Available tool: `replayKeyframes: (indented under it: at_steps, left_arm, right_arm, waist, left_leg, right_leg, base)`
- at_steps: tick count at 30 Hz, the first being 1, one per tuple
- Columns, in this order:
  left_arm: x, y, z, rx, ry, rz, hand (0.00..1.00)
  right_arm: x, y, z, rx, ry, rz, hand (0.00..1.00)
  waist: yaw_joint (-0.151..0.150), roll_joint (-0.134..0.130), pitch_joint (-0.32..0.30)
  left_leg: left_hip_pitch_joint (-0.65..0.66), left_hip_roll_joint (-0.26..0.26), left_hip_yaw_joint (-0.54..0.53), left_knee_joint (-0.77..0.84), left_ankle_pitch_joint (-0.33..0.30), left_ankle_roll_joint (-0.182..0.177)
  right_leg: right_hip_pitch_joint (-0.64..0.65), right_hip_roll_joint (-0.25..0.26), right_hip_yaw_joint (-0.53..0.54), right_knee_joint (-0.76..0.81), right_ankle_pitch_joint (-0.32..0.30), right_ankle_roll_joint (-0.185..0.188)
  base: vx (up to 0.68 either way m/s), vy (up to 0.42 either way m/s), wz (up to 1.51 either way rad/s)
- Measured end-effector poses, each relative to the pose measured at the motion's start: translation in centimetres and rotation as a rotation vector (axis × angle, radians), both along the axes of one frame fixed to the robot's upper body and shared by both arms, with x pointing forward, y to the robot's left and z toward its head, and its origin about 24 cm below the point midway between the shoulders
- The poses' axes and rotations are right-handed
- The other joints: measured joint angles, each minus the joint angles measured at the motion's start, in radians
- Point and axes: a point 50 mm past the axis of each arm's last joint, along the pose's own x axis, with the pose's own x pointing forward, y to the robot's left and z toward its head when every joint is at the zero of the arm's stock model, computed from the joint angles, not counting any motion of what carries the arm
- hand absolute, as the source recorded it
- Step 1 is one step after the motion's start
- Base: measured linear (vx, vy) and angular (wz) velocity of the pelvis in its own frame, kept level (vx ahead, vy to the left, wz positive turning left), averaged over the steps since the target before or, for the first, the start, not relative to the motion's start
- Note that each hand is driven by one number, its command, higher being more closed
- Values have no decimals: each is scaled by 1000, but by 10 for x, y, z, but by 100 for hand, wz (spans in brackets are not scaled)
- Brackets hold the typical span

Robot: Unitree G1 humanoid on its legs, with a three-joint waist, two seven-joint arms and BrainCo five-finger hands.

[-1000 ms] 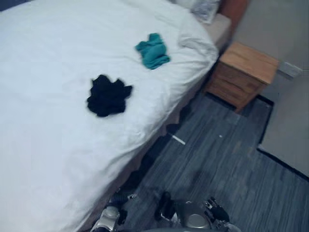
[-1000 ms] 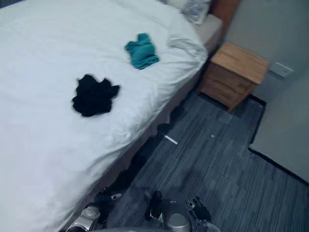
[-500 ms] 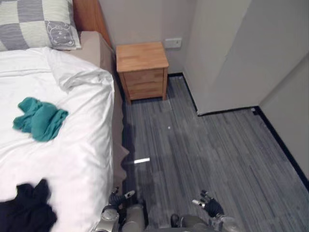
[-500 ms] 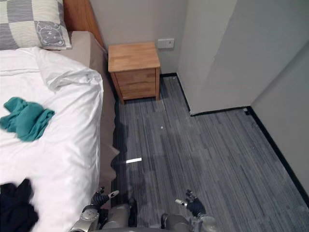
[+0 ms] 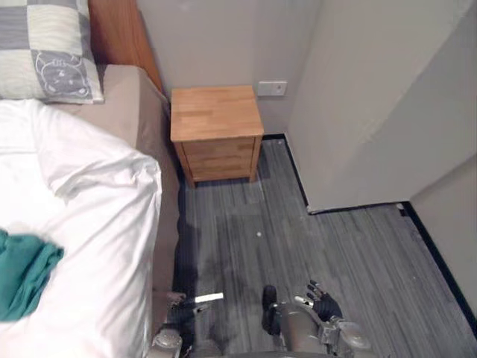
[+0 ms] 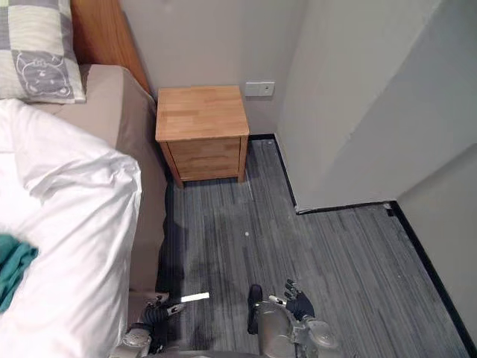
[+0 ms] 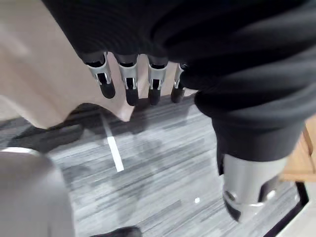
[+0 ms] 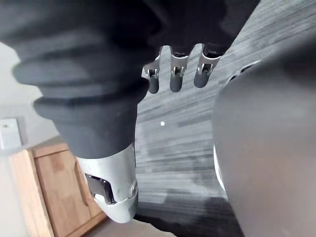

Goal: Tidy the bed and pick cloth on bed and put in laundry

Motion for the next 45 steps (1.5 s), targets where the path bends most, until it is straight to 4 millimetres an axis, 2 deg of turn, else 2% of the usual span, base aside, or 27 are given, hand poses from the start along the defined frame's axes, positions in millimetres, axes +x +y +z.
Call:
replayKeyframes:
  at_steps: [1, 2, 4, 5, 6, 7, 8, 9, 10, 11, 12, 13, 14, 16, 18, 20, 22, 23, 25, 26, 27, 30, 33, 36, 39, 40, 45]
  left_arm:
    - [0, -1, 0, -4, -3, 3, 0]
    - [2, -1, 1, -11, -10, 9, 0]
    - [6, 0, 3, -17, -39, 4, 0]
    - [9, -2, 6, -22, -60, 4, 0]
    - [12, -5, 7, -34, -78, 8, 0]
    - [11, -7, 7, -41, -80, 9, 0]
    - [10, -11, 6, -53, -80, 14, 0]
    - [10, -8, 6, -46, -79, 20, 0]
    - [10, -5, 6, -39, -77, 21, 0]
    - [11, -2, 7, -33, -77, 25, 0]
    - [11, 0, 7, -35, -69, 44, 0]
    - [8, -1, 5, -37, -55, 65, 0]
    - [7, 0, 5, -27, -52, 72, 0]
    - [2, 3, 3, -14, -41, 73, 0]
    - [2, 4, 3, -21, -44, 85, 0]
    - [7, 6, 5, -36, -58, 103, 0]
    - [10, 5, 6, -51, -63, 115, 0]
    - [4, 9, 4, -57, -50, 129, 0]
    - [-7, 21, 3, -47, -38, 189, 0]
    - [-12, 26, 3, -43, -36, 227, 0]
    - [-18, 23, 0, -60, -28, 254, 0]
    - [-25, 18, -1, -103, -37, 266, 0]
    - [-24, 17, 0, -110, -33, 219, 0]
    - [-22, 20, 1, -76, -25, 151, 0]
    - [-25, 29, 2, -32, -13, 116, 0]
    - [-33, 40, 2, 4, 14, 107, 0]
    - [-47, 42, -2, 18, 85, 67, 0]
  right_arm:
    - [-1, -1, -1, -8, 11, 12, 0]
    - [-3, -2, -3, -19, 35, 27, 0]
    - [-2, 0, -3, -13, 33, 52, 0]
    - [2, 1, -1, -9, 15, 55, 0]
    - [3, 1, 0, -7, 7, 53, 0]
    - [2, 0, 0, -6, 10, 56, 0]
    - [-6, 0, -3, -6, 35, 62, 0]
    - [-17, 6, -8, 13, 78, 66, 0]
    - [-18, 9, -9, 18, 82, 72, 0]
    - [-16, 11, -9, 17, 80, 83, 0]
    - [-10, 11, -7, 12, 69, 91, 0]
    - [-1, 6, -4, -5, 52, 98, 0]
    - [2, 5, -3, -6, 46, 97, 0]
    - [-4, 8, -5, -1, 62, 105, 0]
    - [-8, 11, -7, -1, 63, 117, 0]
    - [-13, 9, -7, -3, 53, 75, 0]
    - [-16, 3, -7, -16, 40, -12, 0]
    - [-19, 2, -7, -32, 31, -81, 0]
    - [-22, 11, -6, -44, 6, -124, 0]
    - [-16, 12, -2, -73, -33, -122, 0]
    - [2, 10, 12, -111, -127, -107, 0]
    - [57, -4, 72, -190, -457, -106, 0]
    - [88, -34, 127, -288, -682, -198, 0]
    - [98, -54, 166, -404, -811, -255, 0]
    - [112, -43, 188, -442, -891, -180, 0]
    - [127, -34, 207, -443, -958, -131, 0]
    - [168, -7, 258, -476, -1080, 102, 0]
  waist:
    - [4, 8, 2]
    - [13, 14, 2]
    - [42, -12, 4]
    - [51, -29, 5]
    - [50, -34, 2]
    - [50, -30, -1]
    - [49, -15, -8]
    - [51, -36, -25]
    - [52, -57, -33]
    - [53, -86, -45]
    - [56, -89, -44]
    - [59, -89, -43]
    - [60, -96, -36]
    - [54, -80, -14]
    - [50, -64, -11]
    - [43, -63, -15]
    - [30, -73, -21]
    - [28, -92, -32]
    - [54, -140, -50]
    - [69, -128, -56]
    - [79, -92, -74]
    - [75, -67, -92]
    - [62, -83, -94]
    - [52, -93, -93]
    - [56, -112, -100]
    - [51, -132, -106]
    - [55, -135, -105]
  left_leg:
    - [-28, 13, 3, 65, -14, 2]
    - [-69, 10, 9, 123, -82, 1]
    - [-115, -29, 86, 11, -144, 3]
    - [-150, -69, 149, -125, -151, 9]
    - [-178, -112, 251, -320, -128, -12]
    - [-184, -116, 314, -414, -103, -28]
    - [-194, -105, 466, -530, -5, 21]
    - [-172, -110, 594, -534, -33, 182]
    - [-170, -132, 605, -537, -54, 195]
    - [-172, -160, 592, -548, -85, 227]
    - [-169, -176, 563, -554, -93, 237]
    - [-132, -215, 501, -588, -102, 237]
    - [-96, -236, 463, -608, -105, 231]
    - [43, -257, 317, -667, -103, 220]
    - [102, -245, 209, -712, -90, 200]
    - [104, -239, 46, -729, -83, 179]
    - [72, -236, -129, -711, -99, 139]
    - [40, -238, -232, -666, -123, 96]
    - [24, -257, -254, -619, -162, 37]
    - [12, -234, -264, -581, -188, 7]
    - [-9, -180, -250, -568, -191, -5]
    - [-11, -125, -201, -667, -125, -64]
    - [-51, -100, 19, -669, -62, -24]
    - [-47, -93, 173, -693, -4, -6]
    - [-20, -135, 171, -785, 44, 1]
    - [-2, -165, 163, -861, 84, 4]
    - [-7, -204, 119, -966, 149, 30]
  right_leg:
    - [40, 12, 1, -21, -5, -4]
    - [116, 12, 3, -54, -10, -3]
    - [224, -18, 19, -123, -18, 5]
    - [264, -51, 19, -157, -30, 19]
    - [299, -82, -17, -188, -48, 45]
    - [315, -87, -41, -196, -58, 59]
    - [351, -77, -95, -207, -89, 77]
    - [403, -90, -168, -199, -141, 105]
    - [413, -101, -196, -194, -155, 115]
    - [406, -127, -239, -123, -187, 164]
    - [372, -153, -254, -10, -204, 194]
    - [247, -228, -231, 354, -176, 202]
    - [179, -267, -202, 532, -139, 190]
    - [146, -279, -190, 651, -203, 151]
    - [121, -224, -134, 534, -216, 139]
    - [66, -154, 26, 334, -214, 143]
    - [34, -97, 262, 158, -194, 147]
    - [34, -73, 399, 48, -130, 162]
    - [30, -95, 431, -13, 49, 192]
    - [59, -92, 395, -2, -19, 173]
    - [69, -59, 351, -24, -18, 162]
    - [84, -39, 261, -49, -18, 120]
    - [90, -81, 147, -49, -31, 91]
    - [124, -129, 67, -55, -35, 96]
    - [136, -149, 52, -71, -33, 104]
    - [134, -164, 49, -86, -25, 113]
    - [131, -186, 23, -127, -8, 127]
  base:
    - [569, -101, 3]
    - [569, -85, -15]
    - [542, -78, -20]
    - [577, -13, 5]
    - [560, 12, 22]
    - [456, 39, 59]
    - [487, 87, 119]
    - [508, 96, 136]
    - [624, 98, 153]
    - [428, 41, 109]
    - [640, 90, 136]
    - [525, 85, 124]
    - [534, 82, 136]
    - [578, -56, 183]
    - [515, -166, 206]
    - [338, -238, 237]
    - [364, -377, 260]
    - [313, -382, 247]
    - [277, -435, 180]
    - [250, -499, 110]
    - [155, -427, 84]
    - [55, -358, 71]
    - [-48, -167, 108]
    - [-73, -21, 99]
    - [-110, 56, 33]
    - [-102, 76, 27]
    - [-61, 87, 33]
